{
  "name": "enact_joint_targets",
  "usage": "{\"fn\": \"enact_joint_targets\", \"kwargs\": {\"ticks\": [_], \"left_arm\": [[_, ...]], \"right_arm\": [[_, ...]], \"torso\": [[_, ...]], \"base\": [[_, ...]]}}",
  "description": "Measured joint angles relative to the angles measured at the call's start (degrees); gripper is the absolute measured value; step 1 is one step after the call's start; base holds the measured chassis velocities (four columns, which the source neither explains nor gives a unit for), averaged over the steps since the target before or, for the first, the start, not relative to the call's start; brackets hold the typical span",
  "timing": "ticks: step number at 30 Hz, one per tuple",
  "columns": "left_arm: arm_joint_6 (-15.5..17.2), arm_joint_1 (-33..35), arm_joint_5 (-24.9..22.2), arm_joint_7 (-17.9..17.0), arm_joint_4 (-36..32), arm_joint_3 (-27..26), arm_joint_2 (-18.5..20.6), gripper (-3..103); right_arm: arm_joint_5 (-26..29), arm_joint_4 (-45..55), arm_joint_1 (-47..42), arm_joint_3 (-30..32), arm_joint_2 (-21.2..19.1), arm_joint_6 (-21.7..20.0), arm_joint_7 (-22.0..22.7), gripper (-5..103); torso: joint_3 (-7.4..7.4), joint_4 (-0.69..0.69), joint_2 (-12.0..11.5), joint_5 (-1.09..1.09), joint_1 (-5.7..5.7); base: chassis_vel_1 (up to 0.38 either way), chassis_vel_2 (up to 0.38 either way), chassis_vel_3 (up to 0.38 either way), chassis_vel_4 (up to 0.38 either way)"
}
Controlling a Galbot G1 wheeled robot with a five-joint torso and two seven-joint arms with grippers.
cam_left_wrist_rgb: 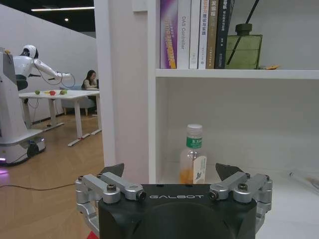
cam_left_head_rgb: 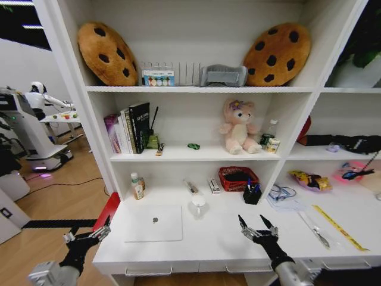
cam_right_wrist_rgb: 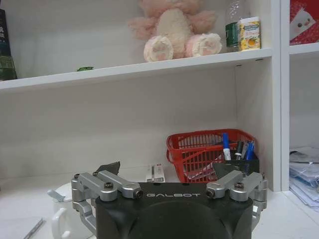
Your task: Organize the objects on the table.
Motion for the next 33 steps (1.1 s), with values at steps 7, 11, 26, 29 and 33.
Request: {"fn": "enact_joint_targets", "kwargs": {"ticks": [7,11,26,29,33], "left_arm": [[0.00,0.00,0.00,0.02,0.00,-0.01,0.00,100],[0.00,0.00,0.00,0.02,0.00,-0.02,0.00,100],[0.00,0.00,0.00,0.03,0.00,-0.02,0.01,100],[0.00,0.00,0.00,0.04,0.00,-0.02,0.00,100],[0.00,0.00,0.00,0.03,0.00,-0.02,0.00,100]], "right_arm": [[0.00,0.00,0.00,0.00,0.01,0.00,0.01,100],[0.00,0.00,0.00,-0.01,0.01,0.00,0.01,100],[0.00,0.00,0.00,-0.01,0.01,0.00,0.01,100],[0.00,0.00,0.00,-0.01,0.01,-0.01,0.01,100],[0.00,0.00,0.00,-0.01,0.01,0.00,0.01,100]], "torso": [[-0.01,0.02,0.00,-0.03,-0.02],[-0.01,0.03,0.01,-0.04,-0.02],[0.00,0.03,0.00,-0.03,0.00],[-0.01,0.01,0.01,-0.01,-0.02],[-0.01,0.02,0.01,-0.03,-0.01]], "base": [[-0.015,-0.007,0.004,0.006],[0.000,0.000,0.000,0.000],[0.043,-0.041,-0.038,0.042],[0.165,-0.156,-0.179,0.173],[0.195,-0.204,-0.244,0.211]]}}
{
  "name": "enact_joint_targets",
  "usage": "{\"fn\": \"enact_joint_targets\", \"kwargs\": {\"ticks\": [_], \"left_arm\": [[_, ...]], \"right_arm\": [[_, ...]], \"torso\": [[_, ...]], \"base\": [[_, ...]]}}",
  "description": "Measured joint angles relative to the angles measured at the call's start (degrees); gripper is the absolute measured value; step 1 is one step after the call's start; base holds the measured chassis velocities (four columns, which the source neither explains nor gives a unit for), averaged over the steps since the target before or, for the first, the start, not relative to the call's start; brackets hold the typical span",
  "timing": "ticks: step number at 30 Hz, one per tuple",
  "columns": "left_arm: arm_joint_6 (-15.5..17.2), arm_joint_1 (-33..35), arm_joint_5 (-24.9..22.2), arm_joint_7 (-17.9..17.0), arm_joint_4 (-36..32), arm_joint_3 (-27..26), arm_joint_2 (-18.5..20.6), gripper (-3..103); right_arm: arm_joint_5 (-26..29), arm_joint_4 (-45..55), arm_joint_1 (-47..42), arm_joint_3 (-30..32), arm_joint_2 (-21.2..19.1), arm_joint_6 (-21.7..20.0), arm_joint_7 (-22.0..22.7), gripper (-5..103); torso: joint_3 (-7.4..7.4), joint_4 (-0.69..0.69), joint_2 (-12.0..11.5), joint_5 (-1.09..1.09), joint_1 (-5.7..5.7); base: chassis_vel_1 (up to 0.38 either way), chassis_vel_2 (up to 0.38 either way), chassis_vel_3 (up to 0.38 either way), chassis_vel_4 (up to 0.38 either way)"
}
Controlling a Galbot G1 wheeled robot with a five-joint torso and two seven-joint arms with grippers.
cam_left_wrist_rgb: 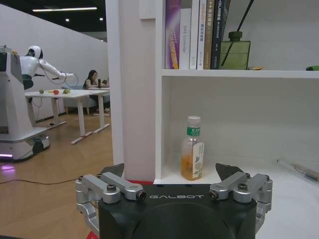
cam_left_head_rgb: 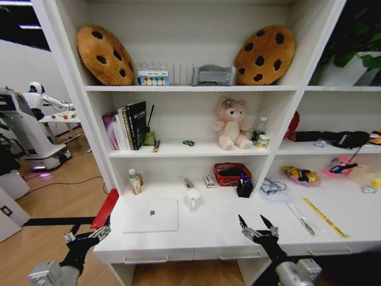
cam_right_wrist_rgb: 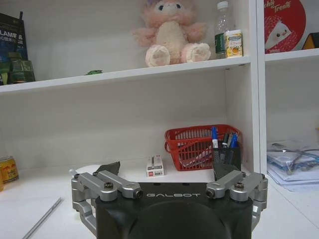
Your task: Organize the objects on the table.
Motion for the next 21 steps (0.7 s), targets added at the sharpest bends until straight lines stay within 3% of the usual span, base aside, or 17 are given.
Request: {"fn": "enact_joint_targets", "kwargs": {"ticks": [8,11,14,16,21], "left_arm": [[0.00,0.00,0.00,-0.01,0.00,0.00,0.00,100],[0.00,0.00,0.00,0.00,-0.01,0.00,0.00,100],[0.00,0.00,-0.01,-0.01,0.00,-0.01,0.00,100],[0.00,0.00,0.00,0.00,-0.01,-0.01,0.00,100],[0.00,0.00,0.00,-0.02,0.00,-0.01,0.01,100]], "right_arm": [[0.00,0.00,0.00,0.00,0.00,0.00,0.00,100],[0.00,-0.01,-0.01,0.00,0.00,0.00,0.01,100],[0.00,0.00,-0.01,0.00,0.00,0.00,0.00,100],[0.00,-0.01,-0.01,0.00,0.00,0.00,0.01,100],[0.00,-0.01,0.00,0.00,0.00,0.00,0.01,100]], "torso": [[0.00,0.00,0.00,-0.03,0.00],[0.00,0.00,0.00,0.05,-0.01],[-0.01,0.00,0.01,-0.07,-0.02],[-0.01,-0.01,0.01,0.05,-0.02],[0.00,0.01,0.00,0.01,-0.01]], "base": [[0.275,-0.270,-0.278,0.266],[0.333,-0.347,-0.341,0.348],[0.375,-0.366,-0.369,0.375],[0.386,-0.357,-0.386,0.365],[0.376,-0.369,-0.367,0.371]]}}
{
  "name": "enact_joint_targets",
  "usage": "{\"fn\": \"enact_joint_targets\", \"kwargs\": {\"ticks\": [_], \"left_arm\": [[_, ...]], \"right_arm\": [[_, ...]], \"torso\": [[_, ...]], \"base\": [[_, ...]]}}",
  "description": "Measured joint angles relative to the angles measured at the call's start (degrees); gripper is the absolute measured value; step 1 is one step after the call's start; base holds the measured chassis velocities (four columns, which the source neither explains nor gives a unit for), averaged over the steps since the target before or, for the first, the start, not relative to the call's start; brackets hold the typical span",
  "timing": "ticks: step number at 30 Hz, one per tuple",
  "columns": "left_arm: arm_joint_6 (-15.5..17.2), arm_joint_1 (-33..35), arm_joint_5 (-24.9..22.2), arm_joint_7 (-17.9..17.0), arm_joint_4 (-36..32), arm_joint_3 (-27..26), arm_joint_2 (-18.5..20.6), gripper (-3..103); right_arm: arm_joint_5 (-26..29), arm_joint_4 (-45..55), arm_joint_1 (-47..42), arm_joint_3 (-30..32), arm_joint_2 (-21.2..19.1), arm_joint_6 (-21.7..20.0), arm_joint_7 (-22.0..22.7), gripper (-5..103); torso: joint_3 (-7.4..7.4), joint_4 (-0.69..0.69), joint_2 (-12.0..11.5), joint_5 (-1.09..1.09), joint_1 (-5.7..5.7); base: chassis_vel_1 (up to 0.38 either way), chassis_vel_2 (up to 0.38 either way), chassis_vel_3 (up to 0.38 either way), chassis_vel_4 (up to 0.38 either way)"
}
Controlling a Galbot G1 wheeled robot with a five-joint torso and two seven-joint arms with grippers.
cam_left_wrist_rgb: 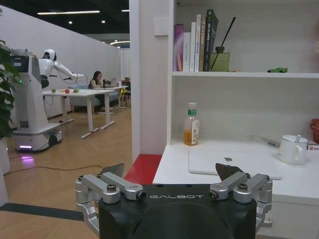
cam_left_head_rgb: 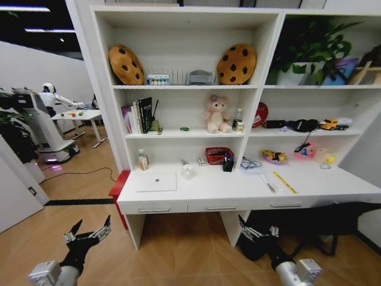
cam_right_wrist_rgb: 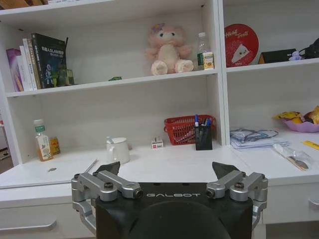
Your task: Organize the objects on the table.
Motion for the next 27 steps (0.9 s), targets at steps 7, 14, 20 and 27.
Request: {"fn": "enact_joint_targets", "kwargs": {"ticks": [7,14,20,27], "left_arm": [[0.00,0.01,0.00,0.01,-0.01,-0.01,0.00,100],[0.00,-0.01,0.00,0.02,0.00,0.01,0.00,100],[0.00,-0.01,0.00,0.02,0.00,0.01,0.00,100],[0.00,0.00,0.00,0.01,0.00,0.01,-0.01,100]], "right_arm": [[0.00,0.01,-0.04,0.00,0.00,0.00,-0.01,100],[0.00,0.00,0.02,0.00,0.00,0.00,0.00,100],[0.00,0.00,0.02,0.00,0.00,0.00,-0.01,100],[0.00,0.00,-0.01,0.00,0.00,0.00,0.00,100]], "torso": [[-0.03,-0.01,0.04,0.02,-0.05],[0.02,0.01,-0.04,-0.01,0.06],[0.02,0.00,-0.04,-0.01,0.06],[-0.01,-0.01,0.00,-0.02,-0.01]], "base": [[0.235,-0.219,-0.252,0.247],[-0.025,-0.015,-0.035,0.036],[-0.035,0.035,0.065,-0.027],[0.000,0.000,0.000,0.000]]}}
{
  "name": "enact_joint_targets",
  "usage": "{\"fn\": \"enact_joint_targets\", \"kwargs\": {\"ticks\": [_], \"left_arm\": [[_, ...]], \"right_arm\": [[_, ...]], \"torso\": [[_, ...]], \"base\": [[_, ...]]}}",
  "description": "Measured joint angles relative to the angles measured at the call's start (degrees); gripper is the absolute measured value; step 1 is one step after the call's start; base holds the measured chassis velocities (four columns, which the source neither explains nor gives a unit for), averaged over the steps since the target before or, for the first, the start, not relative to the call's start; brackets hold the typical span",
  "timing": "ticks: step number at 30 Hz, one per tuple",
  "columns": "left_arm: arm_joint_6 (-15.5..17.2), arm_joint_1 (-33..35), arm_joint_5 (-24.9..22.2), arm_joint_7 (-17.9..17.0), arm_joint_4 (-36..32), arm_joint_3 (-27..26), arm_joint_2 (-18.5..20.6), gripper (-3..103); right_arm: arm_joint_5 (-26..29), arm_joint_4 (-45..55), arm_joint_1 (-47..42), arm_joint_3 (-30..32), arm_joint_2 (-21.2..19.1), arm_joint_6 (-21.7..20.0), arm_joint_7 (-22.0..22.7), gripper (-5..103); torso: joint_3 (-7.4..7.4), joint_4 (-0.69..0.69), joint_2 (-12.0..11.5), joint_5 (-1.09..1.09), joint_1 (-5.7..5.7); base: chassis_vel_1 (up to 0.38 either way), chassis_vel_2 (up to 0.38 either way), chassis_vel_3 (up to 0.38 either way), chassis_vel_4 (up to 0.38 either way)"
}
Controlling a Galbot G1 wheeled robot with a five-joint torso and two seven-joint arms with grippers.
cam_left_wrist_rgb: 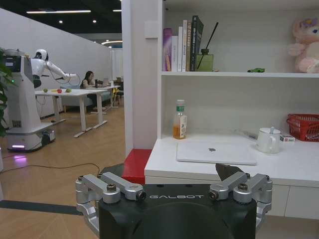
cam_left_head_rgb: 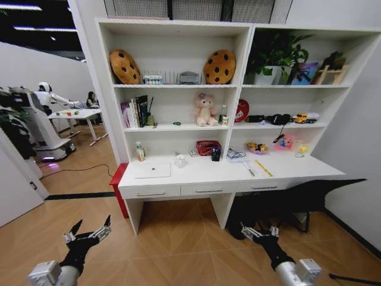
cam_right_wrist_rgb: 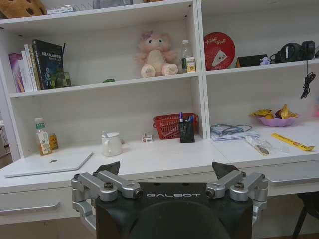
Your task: Organize the objects on the table.
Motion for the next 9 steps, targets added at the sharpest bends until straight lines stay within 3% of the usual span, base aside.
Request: {"fn": "enact_joint_targets", "kwargs": {"ticks": [9], "left_arm": [[0.00,0.00,0.00,0.00,0.00,0.00,0.00,100]], "right_arm": [[0.00,0.00,0.00,0.00,0.00,0.00,-0.01,100]], "torso": [[0.00,0.00,-0.01,0.01,0.01]], "base": [[0.000,0.000,0.000,0.000]]}}
